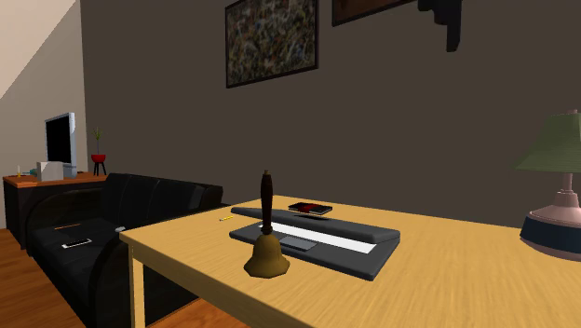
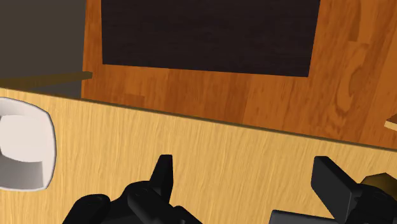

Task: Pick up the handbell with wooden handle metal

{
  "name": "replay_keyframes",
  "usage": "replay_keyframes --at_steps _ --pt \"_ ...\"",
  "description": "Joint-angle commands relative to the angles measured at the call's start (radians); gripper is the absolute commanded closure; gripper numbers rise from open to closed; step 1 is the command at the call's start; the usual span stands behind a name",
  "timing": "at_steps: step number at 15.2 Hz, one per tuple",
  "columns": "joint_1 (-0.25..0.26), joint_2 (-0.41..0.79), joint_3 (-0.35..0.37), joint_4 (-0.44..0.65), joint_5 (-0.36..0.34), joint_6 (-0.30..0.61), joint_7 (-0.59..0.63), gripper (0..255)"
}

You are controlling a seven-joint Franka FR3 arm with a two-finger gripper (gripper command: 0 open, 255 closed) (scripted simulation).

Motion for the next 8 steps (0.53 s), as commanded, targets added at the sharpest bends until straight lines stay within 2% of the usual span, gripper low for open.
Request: replay_keyframes --at_steps 1,8 --pt "0.0 0.0 0.0 0.0 0.0 0.0 0.0 0" --pt "-0.007 0.086 0.123 -0.053 0.18 0.071 0.282 0"
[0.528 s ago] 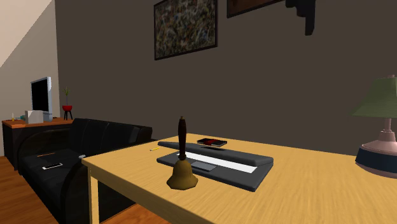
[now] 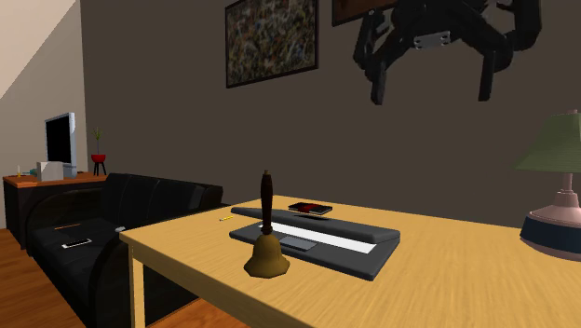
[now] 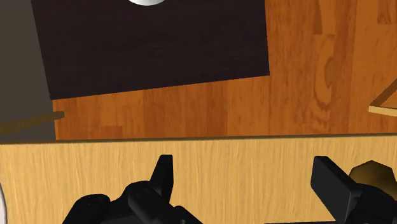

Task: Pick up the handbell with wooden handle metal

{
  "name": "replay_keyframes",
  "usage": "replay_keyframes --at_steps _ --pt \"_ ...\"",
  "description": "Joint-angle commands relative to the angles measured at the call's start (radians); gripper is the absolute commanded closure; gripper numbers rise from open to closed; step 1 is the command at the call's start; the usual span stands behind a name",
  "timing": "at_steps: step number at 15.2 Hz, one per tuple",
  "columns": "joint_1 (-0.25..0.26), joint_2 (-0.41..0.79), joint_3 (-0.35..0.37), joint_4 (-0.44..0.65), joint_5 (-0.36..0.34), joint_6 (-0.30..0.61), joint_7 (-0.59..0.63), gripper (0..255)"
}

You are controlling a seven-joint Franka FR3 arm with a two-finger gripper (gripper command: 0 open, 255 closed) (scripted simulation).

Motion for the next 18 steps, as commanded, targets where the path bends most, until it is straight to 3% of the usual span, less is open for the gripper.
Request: replay_keyframes --at_steps 1,10,18 --pt "-0.002 0.028 0.031 -0.007 0.052 0.02 0.08 0" --pt "0.0 0.237 0.176 0.009 0.263 0.193 0.403 0" --pt "0.006 0.495 0.282 0.095 0.398 0.393 0.653 0"
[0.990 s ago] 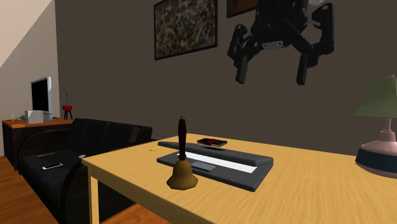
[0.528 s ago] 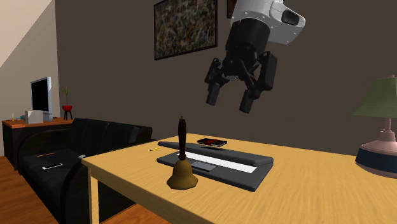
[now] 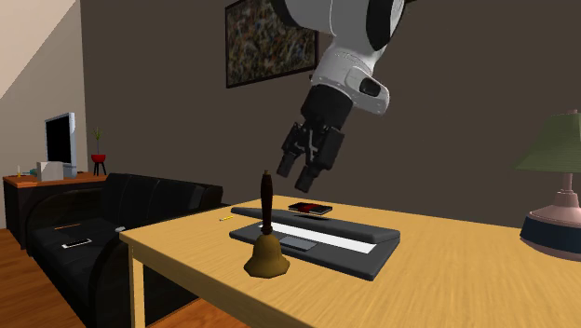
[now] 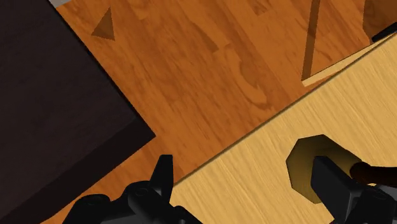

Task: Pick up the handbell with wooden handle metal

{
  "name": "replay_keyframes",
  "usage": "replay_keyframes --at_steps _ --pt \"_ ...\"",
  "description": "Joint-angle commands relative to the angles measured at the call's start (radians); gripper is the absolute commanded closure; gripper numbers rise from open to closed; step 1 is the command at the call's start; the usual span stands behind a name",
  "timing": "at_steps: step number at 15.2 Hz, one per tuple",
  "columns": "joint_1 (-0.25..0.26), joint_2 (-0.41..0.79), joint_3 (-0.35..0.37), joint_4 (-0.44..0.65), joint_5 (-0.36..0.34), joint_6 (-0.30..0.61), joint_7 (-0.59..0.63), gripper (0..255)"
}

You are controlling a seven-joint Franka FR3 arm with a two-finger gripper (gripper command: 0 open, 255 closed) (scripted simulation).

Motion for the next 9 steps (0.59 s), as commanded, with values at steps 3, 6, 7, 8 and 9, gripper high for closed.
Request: replay_keyframes --at_steps 3,6,7,8,9 --pt "0.008 0.14 0.039 0.058 0.05 0.107 0.118 0" --pt "0.021 0.253 0.059 0.115 0.074 0.186 0.2 0" --pt "0.026 0.291 0.063 0.136 0.081 0.212 0.227 0" --pt "0.032 0.33 0.066 0.158 0.087 0.237 0.253 0" --pt "0.039 0.368 0.068 0.181 0.092 0.261 0.278 0"
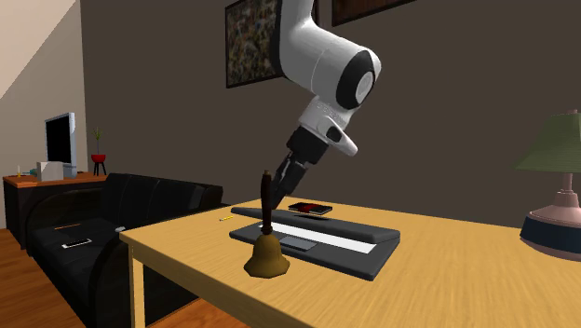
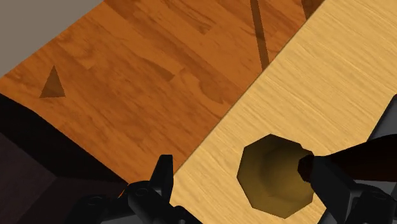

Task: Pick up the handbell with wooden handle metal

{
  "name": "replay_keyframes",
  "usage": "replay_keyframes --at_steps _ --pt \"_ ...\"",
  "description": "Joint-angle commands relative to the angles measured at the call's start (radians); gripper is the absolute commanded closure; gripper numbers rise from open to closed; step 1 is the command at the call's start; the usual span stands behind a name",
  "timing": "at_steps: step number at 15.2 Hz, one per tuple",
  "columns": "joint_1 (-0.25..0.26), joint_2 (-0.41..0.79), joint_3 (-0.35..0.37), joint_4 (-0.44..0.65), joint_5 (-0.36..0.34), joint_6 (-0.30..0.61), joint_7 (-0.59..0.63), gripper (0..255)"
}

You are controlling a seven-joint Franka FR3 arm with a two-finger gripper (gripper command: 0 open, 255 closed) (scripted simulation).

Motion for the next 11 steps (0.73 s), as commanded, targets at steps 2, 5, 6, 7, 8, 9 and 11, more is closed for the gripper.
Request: replay_keyframes --at_steps 2,5,6,7,8,9,11 --pt "0.021 0.112 0.004 0.07 0.019 0.072 0.078 0" --pt "0.048 0.226 0.0 0.151 0.034 0.136 0.146 0" --pt "0.057 0.264 -0.002 0.18 0.039 0.155 0.168 0" --pt "0.067 0.302 -0.005 0.21 0.045 0.174 0.19 0" --pt "0.075 0.332 -0.008 0.235 0.049 0.188 0.207 0" --pt "0.076 0.341 -0.009 0.234 0.051 0.197 0.2 0" --pt "0.078 0.358 -0.009 0.23 0.054 0.214 0.186 0"
